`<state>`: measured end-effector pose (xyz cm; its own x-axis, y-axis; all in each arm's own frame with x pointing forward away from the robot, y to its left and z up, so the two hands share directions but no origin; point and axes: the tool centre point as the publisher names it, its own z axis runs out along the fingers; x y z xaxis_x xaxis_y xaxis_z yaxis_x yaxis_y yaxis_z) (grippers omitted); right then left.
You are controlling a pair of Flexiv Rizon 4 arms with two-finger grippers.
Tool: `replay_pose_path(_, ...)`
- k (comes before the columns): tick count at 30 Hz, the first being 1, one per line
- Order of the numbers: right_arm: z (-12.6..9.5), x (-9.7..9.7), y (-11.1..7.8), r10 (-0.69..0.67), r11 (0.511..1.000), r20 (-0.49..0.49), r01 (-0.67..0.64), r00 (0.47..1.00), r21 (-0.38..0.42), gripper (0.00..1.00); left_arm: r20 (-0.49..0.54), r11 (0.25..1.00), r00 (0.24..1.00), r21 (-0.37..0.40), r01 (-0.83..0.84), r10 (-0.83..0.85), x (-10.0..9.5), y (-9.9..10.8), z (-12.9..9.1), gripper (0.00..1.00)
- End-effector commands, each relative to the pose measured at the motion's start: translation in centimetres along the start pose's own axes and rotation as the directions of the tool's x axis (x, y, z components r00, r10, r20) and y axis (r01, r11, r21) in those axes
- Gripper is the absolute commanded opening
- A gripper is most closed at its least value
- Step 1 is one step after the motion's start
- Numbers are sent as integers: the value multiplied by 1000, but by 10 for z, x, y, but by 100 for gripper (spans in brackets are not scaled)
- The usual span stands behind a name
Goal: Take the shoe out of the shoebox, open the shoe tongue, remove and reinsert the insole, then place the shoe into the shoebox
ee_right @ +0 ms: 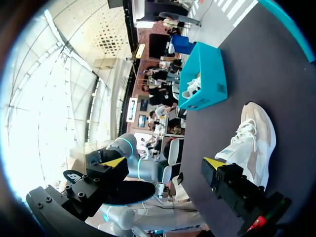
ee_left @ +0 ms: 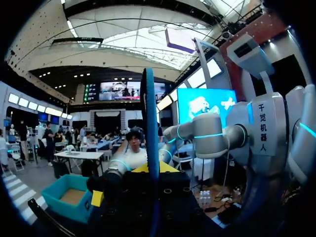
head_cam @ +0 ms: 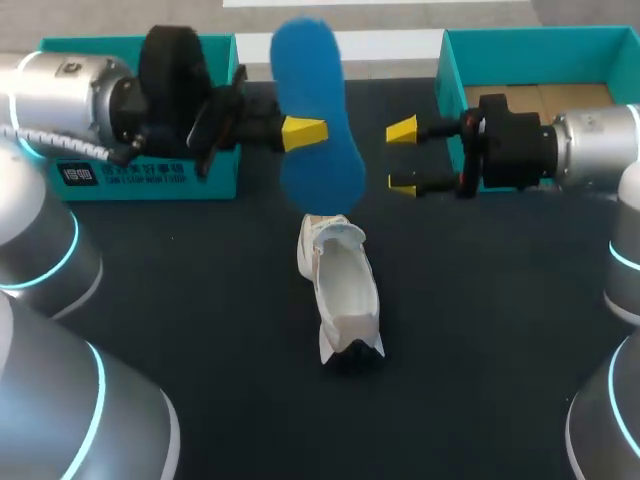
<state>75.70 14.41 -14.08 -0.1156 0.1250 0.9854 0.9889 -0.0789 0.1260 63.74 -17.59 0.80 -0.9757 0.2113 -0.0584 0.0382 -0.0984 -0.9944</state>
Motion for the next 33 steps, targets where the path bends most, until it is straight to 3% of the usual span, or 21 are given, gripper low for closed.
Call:
replay_pose_path(1,1,13,-2,-12,1000,30,12,999,-8,100,77,942,942,53,-330,326,3,14,-11,0)
replay_pose_path(18,1,17,-2,-3,1000,9,4,1000,-19,100,56,934,935,60,-352,349,3,18,-14,0)
replay_pose_path(22,-1,24,1,45,998,5,-45,999,-33,100,15,832,833,33,-554,554,-2,23,-23,0)
replay_pose_path(26,-1,32,2,71,997,-20,-71,997,-37,100,-8,745,746,60,-664,666,-10,29,-28,0)
replay_pose_path(29,1,36,3,75,997,-18,-75,997,-36,100,-4,655,658,110,-748,753,-12,37,-32,0)
replay_pose_path(33,4,39,3,87,996,-15,-87,996,-13,100,-13,501,503,97,-860,864,-12,49,-32,0)
